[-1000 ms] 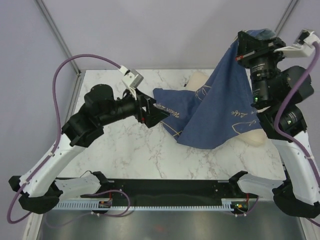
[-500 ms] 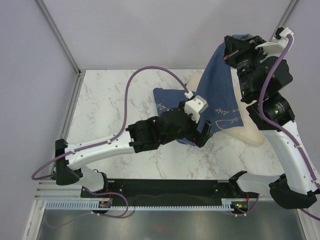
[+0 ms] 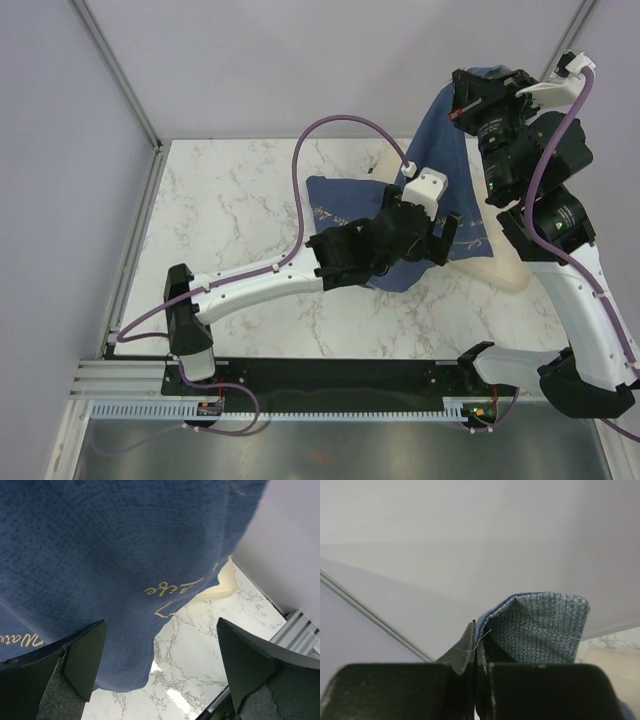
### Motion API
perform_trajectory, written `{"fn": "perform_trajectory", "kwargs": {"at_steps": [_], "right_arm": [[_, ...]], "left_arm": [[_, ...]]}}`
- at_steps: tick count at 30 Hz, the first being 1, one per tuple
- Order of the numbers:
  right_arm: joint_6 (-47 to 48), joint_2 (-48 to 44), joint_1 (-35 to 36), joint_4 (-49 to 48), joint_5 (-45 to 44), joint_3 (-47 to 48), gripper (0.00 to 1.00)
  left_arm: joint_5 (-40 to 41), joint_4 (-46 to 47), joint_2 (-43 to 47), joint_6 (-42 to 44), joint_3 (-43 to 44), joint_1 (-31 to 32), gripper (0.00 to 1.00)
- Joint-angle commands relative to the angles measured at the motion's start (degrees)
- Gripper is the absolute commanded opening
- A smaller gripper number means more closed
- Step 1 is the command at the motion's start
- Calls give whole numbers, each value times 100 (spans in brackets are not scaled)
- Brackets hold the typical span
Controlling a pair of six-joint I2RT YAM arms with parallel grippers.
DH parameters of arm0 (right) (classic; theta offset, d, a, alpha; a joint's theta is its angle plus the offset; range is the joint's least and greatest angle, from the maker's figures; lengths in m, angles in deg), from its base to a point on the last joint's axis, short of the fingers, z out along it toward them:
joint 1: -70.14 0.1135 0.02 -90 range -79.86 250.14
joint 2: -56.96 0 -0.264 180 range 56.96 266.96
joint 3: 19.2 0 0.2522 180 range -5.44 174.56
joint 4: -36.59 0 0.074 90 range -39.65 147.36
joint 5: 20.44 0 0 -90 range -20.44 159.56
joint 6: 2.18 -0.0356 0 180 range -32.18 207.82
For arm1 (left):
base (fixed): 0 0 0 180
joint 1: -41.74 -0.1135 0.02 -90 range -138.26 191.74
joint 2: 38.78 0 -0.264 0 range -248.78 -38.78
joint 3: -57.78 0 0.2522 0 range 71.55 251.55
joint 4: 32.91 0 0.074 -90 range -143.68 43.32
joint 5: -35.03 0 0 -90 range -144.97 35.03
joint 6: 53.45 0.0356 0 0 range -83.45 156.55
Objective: Put the pillow into the pillowcase
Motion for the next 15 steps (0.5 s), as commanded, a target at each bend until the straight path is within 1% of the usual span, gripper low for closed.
{"fn": "perform_trajectory", "kwargs": {"at_steps": [1,3,8,13,15], "right_arm": [[24,-79,0,-30,-75,246,0],[24,-87,0,-13,-163,237,0],[-28,-96,0,110,-400,220,0],[-98,-105,9,207,-568,220,0],[-81,-96,8,216,-568,237,0]], "left_arm": [[-163,55,-230,-454,363,-92,100],[-272,73,-318,-472,468,-22,100],[-70,117,-582,-234,767,180,100],[35,109,-766,-252,995,198,100],[71,117,-1002,-226,1154,198,100]]}}
